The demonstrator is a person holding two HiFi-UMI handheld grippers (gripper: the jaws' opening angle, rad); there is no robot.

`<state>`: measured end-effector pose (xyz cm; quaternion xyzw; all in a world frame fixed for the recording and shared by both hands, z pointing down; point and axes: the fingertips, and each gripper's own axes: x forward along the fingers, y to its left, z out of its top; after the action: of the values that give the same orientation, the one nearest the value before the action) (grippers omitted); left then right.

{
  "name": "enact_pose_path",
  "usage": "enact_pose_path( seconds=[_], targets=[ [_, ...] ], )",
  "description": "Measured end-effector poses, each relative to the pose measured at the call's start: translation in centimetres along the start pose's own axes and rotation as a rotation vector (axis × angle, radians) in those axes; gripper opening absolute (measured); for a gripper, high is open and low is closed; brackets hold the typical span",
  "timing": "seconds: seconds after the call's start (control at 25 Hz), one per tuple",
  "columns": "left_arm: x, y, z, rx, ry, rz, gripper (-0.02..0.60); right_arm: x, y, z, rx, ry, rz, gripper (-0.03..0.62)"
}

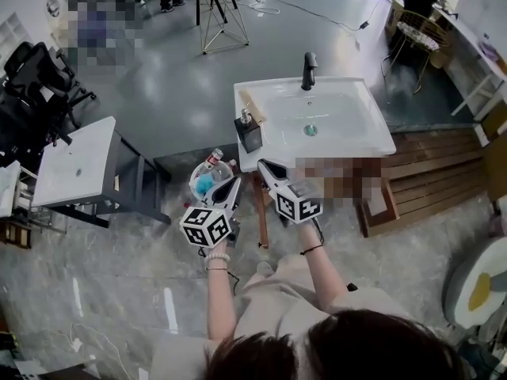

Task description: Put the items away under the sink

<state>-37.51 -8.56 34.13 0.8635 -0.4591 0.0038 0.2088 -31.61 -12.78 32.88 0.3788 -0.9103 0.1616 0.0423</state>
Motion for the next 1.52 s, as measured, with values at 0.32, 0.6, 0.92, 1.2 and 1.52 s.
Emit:
enact_pose_path(
  seconds=[0.32,0.6,0.92,1.2,1.52],
  targets=[
    [1.3,1.4,0.5,-0.017,0.001,0.013,0.002,2.8,-0.9,0.2,-0.027,0.045,0.013,0.017],
    [2.5,3.0,1.3,-0.042,-0.020,0.054,0.002,5.3,-1.5,0.5,-0.070,0.063,0.022,0.018],
    [3.9,3.5,0.6,-0.063,-0.017,0.094,0.003,5.9,-2.9,0.2,-0.066,0.058,0.032,0.020],
    [4.4,3.9,-0.1,-0.072,0.012,0.102,0.003,6.3,-3.6,-0.6,-0.052,0.067,0.010,0.101],
    [5.2,5.3,0.9,-0.057,0.035,0.067,0.002,7.7,-5.1,-0.4,-0.013,0.048,-0.081,0.225]
  ],
)
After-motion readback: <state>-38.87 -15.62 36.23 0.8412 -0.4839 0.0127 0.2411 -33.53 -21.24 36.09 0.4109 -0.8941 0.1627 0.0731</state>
